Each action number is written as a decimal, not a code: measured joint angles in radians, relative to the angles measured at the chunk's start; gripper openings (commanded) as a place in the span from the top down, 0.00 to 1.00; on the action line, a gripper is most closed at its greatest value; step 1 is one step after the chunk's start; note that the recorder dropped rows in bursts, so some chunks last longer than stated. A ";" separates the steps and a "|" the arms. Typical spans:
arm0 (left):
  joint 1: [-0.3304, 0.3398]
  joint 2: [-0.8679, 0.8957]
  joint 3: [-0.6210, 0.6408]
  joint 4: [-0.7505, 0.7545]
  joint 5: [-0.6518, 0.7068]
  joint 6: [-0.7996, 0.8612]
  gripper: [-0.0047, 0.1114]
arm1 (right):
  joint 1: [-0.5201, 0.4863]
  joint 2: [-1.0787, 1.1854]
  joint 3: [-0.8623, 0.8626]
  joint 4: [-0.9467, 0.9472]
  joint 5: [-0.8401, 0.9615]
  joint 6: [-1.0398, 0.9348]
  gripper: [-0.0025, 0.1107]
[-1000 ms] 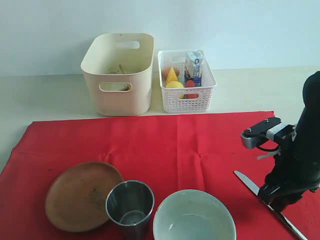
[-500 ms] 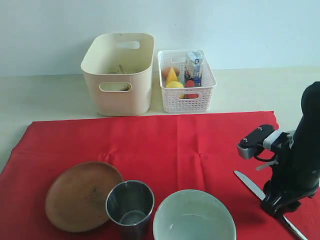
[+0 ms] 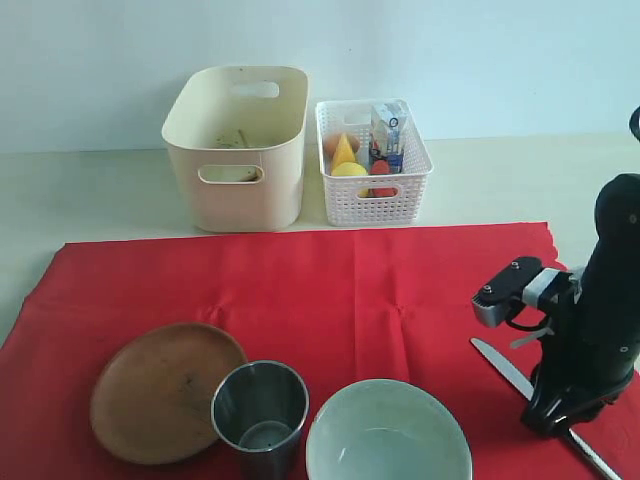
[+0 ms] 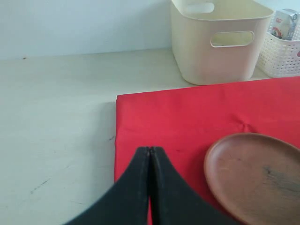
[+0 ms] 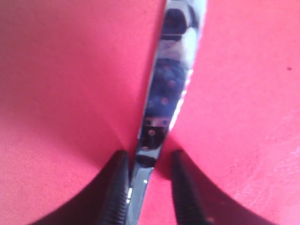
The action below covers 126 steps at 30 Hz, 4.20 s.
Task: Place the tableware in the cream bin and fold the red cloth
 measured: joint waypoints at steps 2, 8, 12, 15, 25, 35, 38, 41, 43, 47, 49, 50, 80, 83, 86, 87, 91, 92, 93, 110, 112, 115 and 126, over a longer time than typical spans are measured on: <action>0.000 0.000 0.000 0.000 0.000 0.000 0.96 | 0.000 0.000 0.000 0.000 0.002 0.000 0.91; 0.000 0.000 0.000 0.000 0.000 0.000 0.96 | 0.000 0.002 0.000 0.002 0.022 0.017 0.98; 0.000 0.000 0.000 0.000 0.000 0.000 0.96 | 0.000 0.003 -0.008 0.008 0.039 0.044 0.98; 0.000 0.000 0.000 0.000 0.000 0.000 0.96 | 0.000 0.012 -0.040 0.012 0.103 0.093 0.98; 0.000 0.000 0.000 0.000 0.000 0.000 0.96 | 0.000 -0.090 -0.109 0.041 0.071 0.204 0.98; 0.000 0.000 0.000 0.000 0.000 0.000 0.96 | 0.000 -0.267 -0.210 0.394 0.040 -0.013 0.98; 0.000 0.000 0.000 0.000 0.000 0.000 0.96 | 0.000 -0.265 -0.277 0.557 0.041 -0.122 0.98; 0.000 0.000 0.000 0.000 0.000 0.000 0.96 | 0.000 -0.219 -0.396 0.752 0.029 -0.260 0.98; 0.000 0.000 0.000 0.000 0.000 0.000 0.96 | 0.000 -0.167 -0.474 0.889 0.014 -0.368 0.98; 0.000 0.000 0.000 0.000 0.000 0.000 0.96 | 0.000 -0.031 -0.640 1.192 0.000 -0.647 0.98; 0.000 0.000 0.000 0.000 0.000 0.000 0.96 | 0.000 0.055 -0.716 1.344 -0.002 -0.786 0.98; 0.000 0.000 0.000 0.000 0.000 0.000 0.96 | 0.000 0.115 -0.770 1.437 0.019 -0.874 0.98; 0.000 0.000 0.000 0.000 0.000 0.000 0.96 | 0.000 0.557 -1.132 1.571 0.244 -1.171 0.64; 0.000 0.000 0.000 0.000 0.000 0.000 0.96 | 0.000 0.498 -1.133 1.426 0.246 -1.050 0.65; 0.000 0.000 0.000 0.000 0.000 0.000 0.96 | 0.000 0.439 -1.134 1.252 0.246 -0.878 0.65; 0.000 0.000 0.000 0.000 0.000 0.000 0.96 | 0.000 0.418 -1.134 1.189 0.248 -0.814 0.65; 0.000 0.000 0.000 0.000 0.000 0.000 0.96 | 0.000 0.350 -1.134 0.968 0.296 -0.586 0.67; 0.000 0.000 0.000 0.000 0.000 0.000 0.96 | 0.000 0.335 -1.134 0.923 0.322 -0.533 0.68; 0.000 0.000 0.000 0.000 0.000 0.000 0.96 | 0.000 0.321 -1.136 0.888 0.355 -0.487 0.70; 0.000 0.000 0.000 0.000 0.000 0.000 0.96 | 0.059 0.289 -1.019 0.800 0.493 -0.166 0.72; 0.000 0.000 0.000 0.000 0.000 0.000 0.96 | 0.081 0.289 -1.009 0.798 0.493 -0.164 0.72; 0.000 0.000 0.000 0.000 0.000 0.000 0.96 | 0.113 0.289 -1.003 0.798 0.495 -0.182 0.72; 0.000 0.000 0.000 0.000 0.000 0.000 0.96 | 0.149 0.319 -1.003 0.816 0.499 -0.196 0.72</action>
